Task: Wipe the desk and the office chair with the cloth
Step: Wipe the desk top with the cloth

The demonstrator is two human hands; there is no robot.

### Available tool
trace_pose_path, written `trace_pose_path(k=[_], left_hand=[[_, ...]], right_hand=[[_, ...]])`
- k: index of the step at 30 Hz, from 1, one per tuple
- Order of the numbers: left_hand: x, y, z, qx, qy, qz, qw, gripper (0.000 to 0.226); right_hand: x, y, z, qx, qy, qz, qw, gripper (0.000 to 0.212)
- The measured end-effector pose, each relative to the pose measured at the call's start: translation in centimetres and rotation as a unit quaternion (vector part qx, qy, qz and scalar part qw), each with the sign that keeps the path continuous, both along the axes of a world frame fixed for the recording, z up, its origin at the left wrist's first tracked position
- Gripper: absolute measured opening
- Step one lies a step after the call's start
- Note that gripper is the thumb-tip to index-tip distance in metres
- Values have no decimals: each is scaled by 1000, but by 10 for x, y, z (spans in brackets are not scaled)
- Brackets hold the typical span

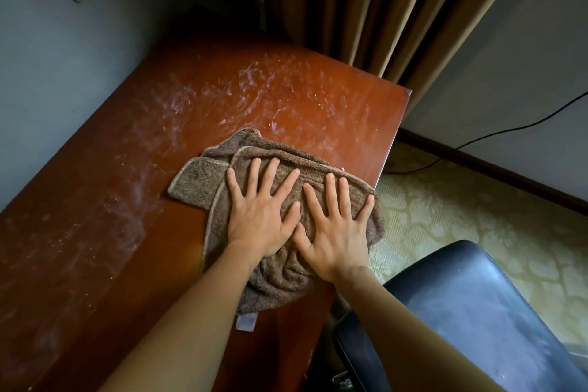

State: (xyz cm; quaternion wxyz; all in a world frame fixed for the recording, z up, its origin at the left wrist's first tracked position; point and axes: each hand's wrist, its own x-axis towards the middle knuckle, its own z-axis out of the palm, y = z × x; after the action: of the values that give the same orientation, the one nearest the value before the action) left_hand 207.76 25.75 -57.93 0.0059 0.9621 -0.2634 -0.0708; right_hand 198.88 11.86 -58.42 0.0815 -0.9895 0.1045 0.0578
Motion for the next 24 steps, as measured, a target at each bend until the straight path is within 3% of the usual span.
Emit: trace_pose_path(k=[24], left_hand=[[76,-68,-1,6,-6,-5,1000,67]], right_hand=[[73,-66,-3,-4,-13,-9,1000,71]])
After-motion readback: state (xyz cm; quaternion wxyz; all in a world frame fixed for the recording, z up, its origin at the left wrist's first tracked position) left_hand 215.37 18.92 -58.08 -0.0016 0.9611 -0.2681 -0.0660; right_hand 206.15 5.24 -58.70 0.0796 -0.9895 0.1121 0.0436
